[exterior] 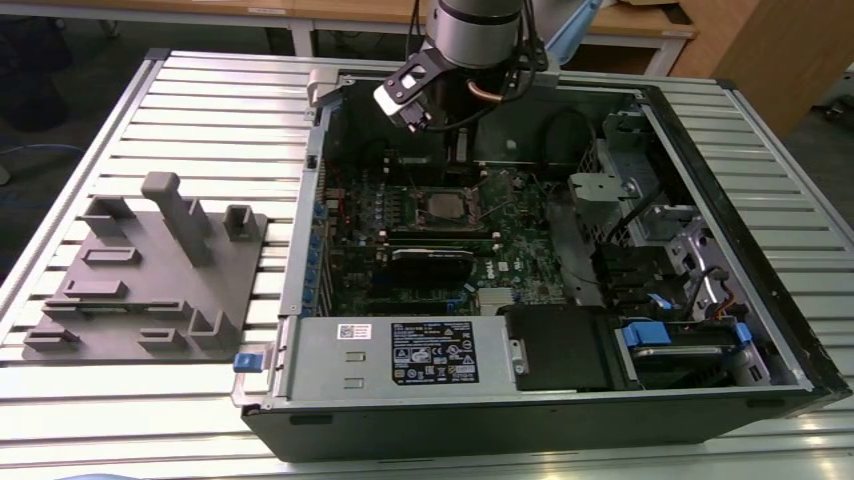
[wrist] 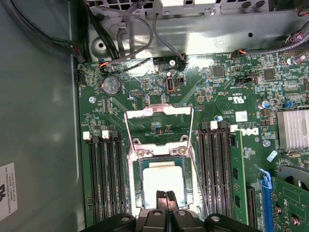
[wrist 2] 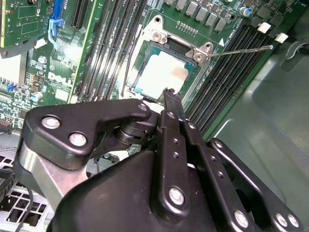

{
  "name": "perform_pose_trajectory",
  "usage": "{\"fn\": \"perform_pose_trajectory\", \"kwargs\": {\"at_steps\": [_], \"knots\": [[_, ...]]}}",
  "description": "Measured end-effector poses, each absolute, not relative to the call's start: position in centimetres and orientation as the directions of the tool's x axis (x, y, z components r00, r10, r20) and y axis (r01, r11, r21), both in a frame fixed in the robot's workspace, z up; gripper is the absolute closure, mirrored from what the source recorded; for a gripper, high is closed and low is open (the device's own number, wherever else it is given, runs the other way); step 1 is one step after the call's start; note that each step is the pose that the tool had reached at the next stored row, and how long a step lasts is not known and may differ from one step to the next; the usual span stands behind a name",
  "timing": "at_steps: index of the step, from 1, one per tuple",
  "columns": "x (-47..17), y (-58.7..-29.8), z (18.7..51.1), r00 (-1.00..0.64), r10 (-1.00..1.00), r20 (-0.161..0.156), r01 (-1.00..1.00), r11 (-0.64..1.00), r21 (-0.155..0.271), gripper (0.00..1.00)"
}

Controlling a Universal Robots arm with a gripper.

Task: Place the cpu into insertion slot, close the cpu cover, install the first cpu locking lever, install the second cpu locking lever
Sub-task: 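Close the cpu cover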

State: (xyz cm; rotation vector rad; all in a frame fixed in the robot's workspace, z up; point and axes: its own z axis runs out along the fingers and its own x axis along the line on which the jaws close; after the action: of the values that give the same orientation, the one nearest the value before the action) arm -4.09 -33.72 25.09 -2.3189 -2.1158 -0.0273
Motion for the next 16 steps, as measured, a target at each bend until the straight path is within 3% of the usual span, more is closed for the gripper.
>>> {"fn": "perform_pose_trajectory", "kwargs": {"at_steps": [16], "knots": [[-4.09,-33.72,25.60,0.091,0.996,0.014,0.996,-0.092,0.010,0.90]]}}
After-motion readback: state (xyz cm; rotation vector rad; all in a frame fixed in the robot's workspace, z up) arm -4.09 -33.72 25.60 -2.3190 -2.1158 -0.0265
